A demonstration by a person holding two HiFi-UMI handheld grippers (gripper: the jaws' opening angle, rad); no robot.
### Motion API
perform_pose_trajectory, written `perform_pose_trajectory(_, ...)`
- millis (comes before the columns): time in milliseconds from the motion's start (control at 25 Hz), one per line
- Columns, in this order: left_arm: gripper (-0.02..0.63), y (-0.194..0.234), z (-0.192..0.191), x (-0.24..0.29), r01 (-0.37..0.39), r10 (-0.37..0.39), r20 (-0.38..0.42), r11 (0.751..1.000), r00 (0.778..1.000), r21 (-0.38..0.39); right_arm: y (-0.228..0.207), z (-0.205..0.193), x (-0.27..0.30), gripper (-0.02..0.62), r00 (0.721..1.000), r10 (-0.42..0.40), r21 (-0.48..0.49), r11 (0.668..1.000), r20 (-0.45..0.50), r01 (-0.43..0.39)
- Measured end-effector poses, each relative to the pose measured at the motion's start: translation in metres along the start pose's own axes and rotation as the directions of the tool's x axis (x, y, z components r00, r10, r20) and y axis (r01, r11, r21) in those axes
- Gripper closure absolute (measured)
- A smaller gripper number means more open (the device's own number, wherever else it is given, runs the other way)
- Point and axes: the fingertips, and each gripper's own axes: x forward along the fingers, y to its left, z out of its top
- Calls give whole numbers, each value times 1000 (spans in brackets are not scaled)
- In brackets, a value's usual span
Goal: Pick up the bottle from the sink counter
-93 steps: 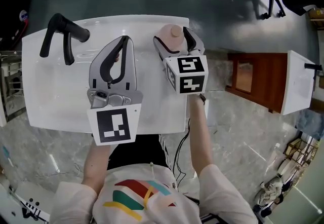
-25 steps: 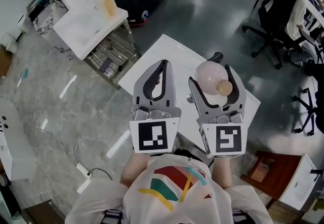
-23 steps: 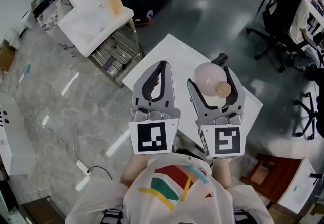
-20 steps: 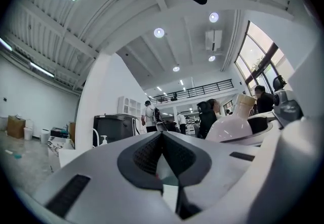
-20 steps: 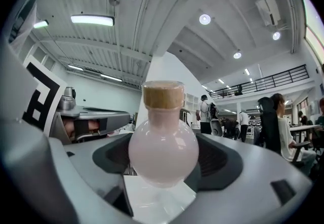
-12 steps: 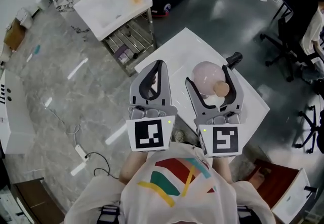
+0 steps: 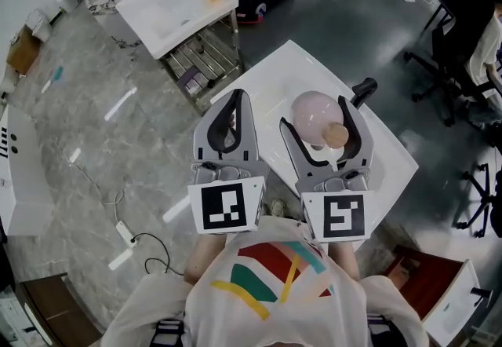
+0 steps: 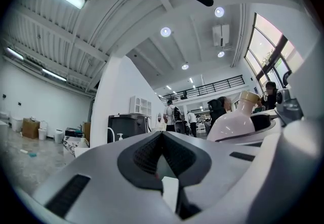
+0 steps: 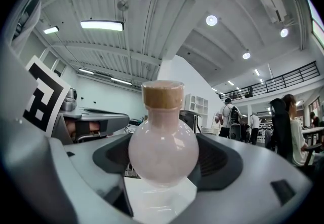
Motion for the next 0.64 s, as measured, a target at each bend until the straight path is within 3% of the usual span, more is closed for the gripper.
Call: perform_pose_trajectory(640, 588, -8, 4, 2, 16, -16, 16, 1000, 1000, -5, 1, 5, -1, 212, 1000, 14, -4, 1000, 8, -14)
